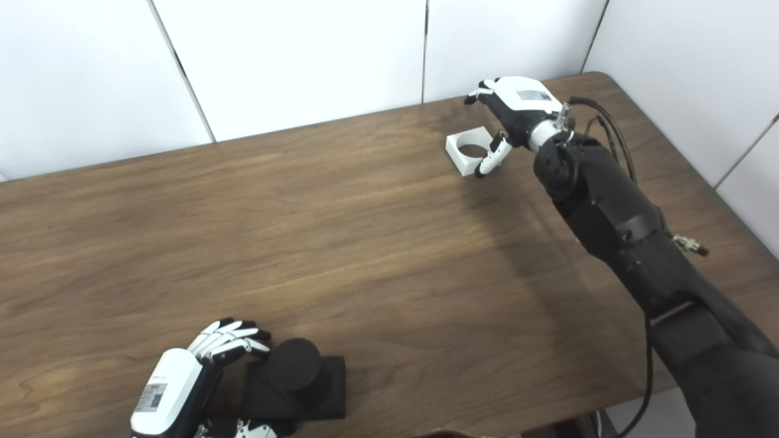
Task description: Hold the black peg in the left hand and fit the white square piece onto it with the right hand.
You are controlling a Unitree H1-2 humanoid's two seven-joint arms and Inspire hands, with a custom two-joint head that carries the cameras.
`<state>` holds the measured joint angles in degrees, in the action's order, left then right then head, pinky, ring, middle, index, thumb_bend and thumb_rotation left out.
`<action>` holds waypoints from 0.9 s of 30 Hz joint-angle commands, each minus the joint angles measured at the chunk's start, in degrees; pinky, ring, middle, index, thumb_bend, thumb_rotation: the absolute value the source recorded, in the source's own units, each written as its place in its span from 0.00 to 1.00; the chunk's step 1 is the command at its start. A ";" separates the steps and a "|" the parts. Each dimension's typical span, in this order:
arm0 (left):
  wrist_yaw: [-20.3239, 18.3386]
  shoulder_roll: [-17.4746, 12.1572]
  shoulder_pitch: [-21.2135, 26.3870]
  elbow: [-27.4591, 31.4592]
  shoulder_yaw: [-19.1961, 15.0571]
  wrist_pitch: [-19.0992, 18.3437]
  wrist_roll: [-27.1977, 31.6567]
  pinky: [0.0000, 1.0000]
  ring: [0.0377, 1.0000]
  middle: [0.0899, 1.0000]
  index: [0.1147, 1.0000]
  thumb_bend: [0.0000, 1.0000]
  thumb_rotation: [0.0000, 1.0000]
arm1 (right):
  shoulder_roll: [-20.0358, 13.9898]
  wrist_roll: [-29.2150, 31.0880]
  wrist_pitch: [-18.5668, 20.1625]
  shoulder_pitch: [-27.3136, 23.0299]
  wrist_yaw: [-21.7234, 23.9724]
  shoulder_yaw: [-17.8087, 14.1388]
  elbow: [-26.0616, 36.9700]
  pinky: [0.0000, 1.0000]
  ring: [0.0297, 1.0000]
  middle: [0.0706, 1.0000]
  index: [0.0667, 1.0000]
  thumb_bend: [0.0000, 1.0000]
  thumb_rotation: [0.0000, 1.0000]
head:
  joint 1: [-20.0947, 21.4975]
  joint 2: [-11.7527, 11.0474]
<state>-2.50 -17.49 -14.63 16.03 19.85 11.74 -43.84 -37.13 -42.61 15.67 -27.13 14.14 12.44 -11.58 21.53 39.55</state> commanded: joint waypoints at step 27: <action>-2.99 -0.43 -1.84 0.44 0.21 -2.10 -1.11 0.89 0.82 0.73 0.42 0.52 0.04 | -1.69 -4.65 -2.90 -7.88 1.77 5.30 -5.30 0.92 0.97 0.90 0.70 0.86 0.13 | -0.58 0.56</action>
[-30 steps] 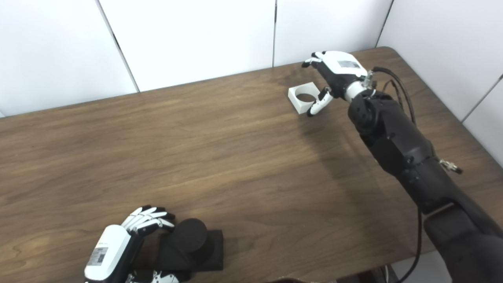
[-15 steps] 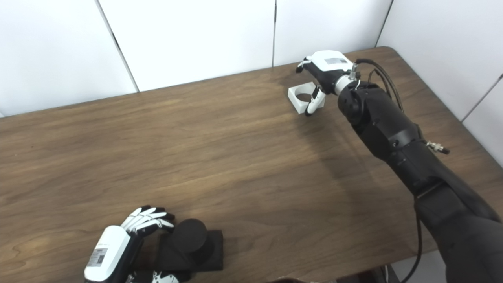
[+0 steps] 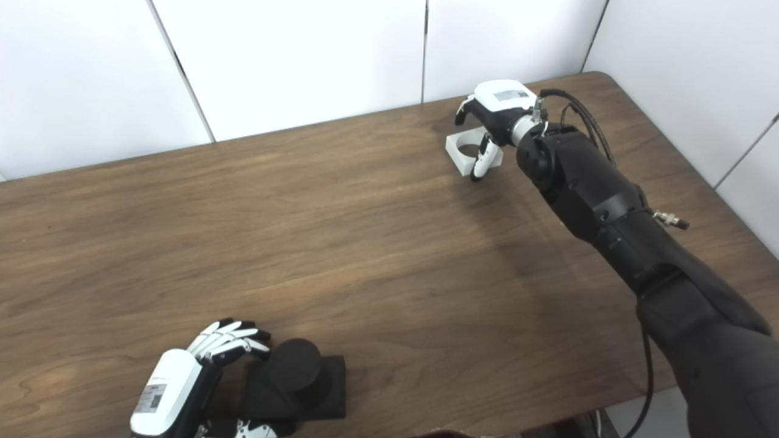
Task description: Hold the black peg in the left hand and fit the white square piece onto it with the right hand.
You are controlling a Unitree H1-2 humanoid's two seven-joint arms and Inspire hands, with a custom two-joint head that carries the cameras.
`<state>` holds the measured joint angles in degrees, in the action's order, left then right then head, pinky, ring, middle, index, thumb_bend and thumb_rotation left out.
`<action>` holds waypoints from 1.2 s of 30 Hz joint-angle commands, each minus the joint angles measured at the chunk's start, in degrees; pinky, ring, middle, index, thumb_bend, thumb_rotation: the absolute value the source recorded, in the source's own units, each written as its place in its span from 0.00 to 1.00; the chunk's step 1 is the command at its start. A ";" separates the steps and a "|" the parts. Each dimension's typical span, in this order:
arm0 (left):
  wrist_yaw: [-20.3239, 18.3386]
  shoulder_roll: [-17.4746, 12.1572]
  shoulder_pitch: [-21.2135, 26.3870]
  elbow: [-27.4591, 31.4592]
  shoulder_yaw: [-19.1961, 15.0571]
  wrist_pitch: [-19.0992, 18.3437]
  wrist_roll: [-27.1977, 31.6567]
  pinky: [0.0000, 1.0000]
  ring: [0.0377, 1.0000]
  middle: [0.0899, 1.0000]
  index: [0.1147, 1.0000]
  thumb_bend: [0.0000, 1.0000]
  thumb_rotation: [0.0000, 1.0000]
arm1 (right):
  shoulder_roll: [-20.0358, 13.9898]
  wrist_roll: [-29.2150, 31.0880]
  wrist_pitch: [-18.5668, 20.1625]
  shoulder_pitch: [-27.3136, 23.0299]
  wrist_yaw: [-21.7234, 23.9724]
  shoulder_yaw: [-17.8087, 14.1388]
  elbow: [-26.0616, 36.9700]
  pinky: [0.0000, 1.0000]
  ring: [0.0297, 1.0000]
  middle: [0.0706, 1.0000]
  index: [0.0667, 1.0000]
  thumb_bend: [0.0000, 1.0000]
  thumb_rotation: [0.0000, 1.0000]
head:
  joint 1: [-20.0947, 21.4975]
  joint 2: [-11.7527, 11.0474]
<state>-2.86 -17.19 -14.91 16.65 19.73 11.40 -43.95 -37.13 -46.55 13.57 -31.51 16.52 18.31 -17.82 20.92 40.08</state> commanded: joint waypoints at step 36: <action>-2.24 0.46 -1.23 0.13 0.45 -1.69 -1.47 0.87 0.81 0.72 0.42 0.52 0.04 | -2.08 0.38 -3.20 -2.75 -1.27 -1.28 -0.80 0.80 0.85 0.76 0.45 0.52 0.13 | -0.44 0.05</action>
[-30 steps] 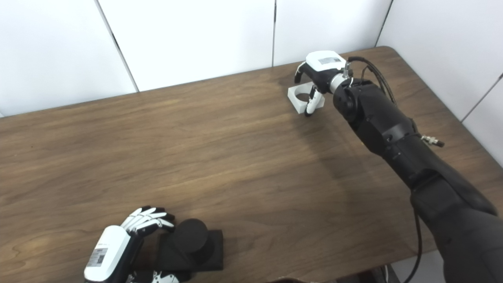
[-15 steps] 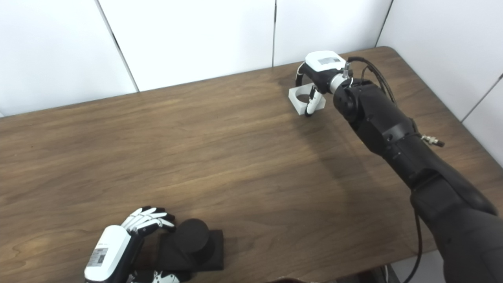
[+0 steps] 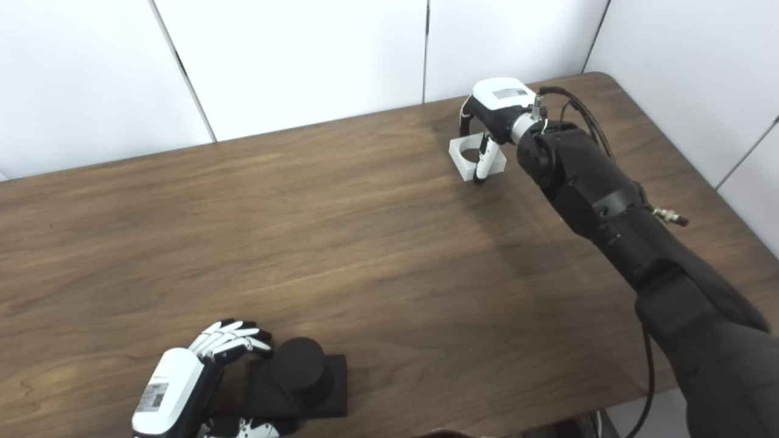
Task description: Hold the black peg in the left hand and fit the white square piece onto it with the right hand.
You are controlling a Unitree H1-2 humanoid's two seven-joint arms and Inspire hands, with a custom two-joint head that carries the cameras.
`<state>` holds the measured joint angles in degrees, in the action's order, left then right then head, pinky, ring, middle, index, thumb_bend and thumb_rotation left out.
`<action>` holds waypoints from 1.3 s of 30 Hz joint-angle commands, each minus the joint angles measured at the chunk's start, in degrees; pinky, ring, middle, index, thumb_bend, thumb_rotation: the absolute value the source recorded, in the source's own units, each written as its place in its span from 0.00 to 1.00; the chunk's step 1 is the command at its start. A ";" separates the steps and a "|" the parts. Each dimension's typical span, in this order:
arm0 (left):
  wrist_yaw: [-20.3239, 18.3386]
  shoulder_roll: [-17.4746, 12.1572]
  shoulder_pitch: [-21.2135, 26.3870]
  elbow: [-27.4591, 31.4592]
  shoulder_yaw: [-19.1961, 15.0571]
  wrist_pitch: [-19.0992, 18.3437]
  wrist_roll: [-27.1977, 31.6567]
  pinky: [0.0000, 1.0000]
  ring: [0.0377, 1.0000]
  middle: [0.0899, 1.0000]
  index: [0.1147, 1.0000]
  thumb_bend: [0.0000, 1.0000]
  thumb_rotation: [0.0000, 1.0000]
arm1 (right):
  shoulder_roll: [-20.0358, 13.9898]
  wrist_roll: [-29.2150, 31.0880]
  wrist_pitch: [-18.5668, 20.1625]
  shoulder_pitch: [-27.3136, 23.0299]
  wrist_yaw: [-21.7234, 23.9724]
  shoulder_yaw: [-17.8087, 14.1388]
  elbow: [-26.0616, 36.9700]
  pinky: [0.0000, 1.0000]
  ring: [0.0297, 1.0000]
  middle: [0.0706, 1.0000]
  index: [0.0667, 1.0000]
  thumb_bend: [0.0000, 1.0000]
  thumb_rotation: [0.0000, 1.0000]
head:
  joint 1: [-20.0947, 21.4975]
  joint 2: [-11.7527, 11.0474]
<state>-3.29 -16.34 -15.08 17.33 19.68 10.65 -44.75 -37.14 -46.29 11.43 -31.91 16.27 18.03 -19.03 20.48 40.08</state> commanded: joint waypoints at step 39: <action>-6.59 5.38 0.56 3.80 4.35 -8.18 -6.80 0.88 0.82 0.73 0.42 0.52 0.05 | -0.34 5.11 -0.83 7.39 25.99 -4.81 57.60 0.92 0.87 0.76 0.45 0.52 0.13 | -17.99 7.21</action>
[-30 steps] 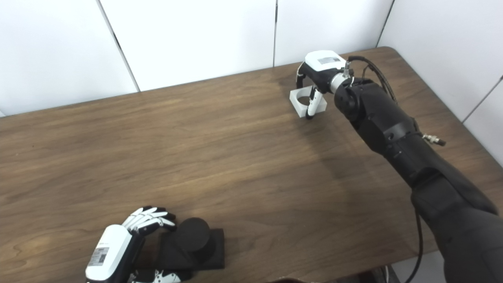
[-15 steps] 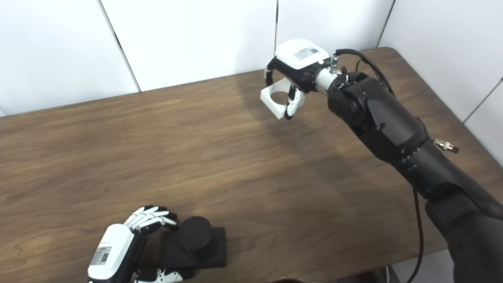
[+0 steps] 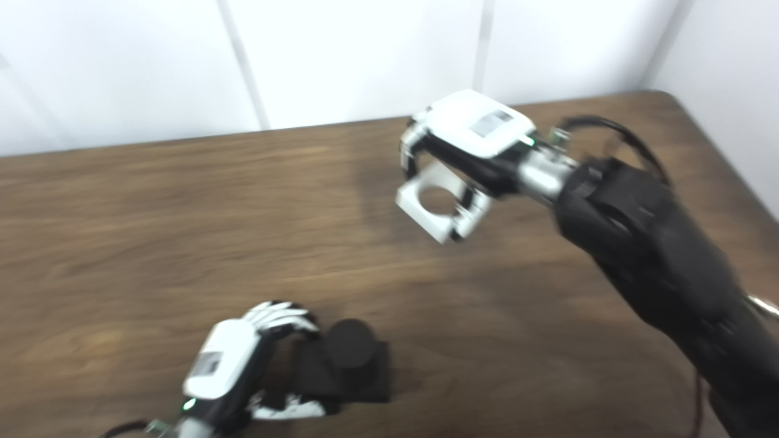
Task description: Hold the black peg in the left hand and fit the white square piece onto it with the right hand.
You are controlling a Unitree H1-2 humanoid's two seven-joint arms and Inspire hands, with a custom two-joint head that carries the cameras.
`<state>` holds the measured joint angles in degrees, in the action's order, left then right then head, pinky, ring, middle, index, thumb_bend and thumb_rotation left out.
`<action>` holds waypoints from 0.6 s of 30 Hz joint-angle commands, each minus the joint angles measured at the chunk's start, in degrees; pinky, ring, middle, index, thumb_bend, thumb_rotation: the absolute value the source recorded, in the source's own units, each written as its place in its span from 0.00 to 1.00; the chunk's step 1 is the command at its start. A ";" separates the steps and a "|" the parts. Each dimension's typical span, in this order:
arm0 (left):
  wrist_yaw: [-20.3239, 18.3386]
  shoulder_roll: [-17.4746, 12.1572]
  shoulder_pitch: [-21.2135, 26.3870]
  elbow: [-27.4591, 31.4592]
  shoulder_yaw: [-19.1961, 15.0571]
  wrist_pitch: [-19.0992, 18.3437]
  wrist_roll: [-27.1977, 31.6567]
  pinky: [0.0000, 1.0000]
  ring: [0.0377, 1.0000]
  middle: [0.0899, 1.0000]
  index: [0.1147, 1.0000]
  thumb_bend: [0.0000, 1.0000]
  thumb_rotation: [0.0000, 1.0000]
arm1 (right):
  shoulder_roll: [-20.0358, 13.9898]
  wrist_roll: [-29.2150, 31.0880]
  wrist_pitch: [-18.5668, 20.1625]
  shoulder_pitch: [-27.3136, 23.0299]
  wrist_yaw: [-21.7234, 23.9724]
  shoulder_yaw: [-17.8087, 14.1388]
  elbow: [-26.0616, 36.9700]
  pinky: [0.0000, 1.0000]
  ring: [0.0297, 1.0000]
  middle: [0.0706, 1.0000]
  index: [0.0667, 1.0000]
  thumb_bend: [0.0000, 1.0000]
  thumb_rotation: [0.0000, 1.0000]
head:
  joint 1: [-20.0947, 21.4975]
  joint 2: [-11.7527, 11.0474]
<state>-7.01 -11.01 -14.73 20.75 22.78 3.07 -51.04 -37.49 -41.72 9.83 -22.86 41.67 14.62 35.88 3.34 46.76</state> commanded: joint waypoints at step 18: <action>-3.64 0.49 1.38 1.25 2.05 -2.57 -1.44 0.86 0.82 0.72 0.42 0.52 0.05 | 5.65 2.44 4.90 0.59 14.38 -0.47 16.22 0.89 0.86 0.74 0.45 0.52 0.13 | -0.18 2.95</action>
<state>-9.03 -10.29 -13.21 21.56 24.11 0.64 -52.14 -31.83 -39.14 13.94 -21.06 56.06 14.82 50.62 2.99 49.57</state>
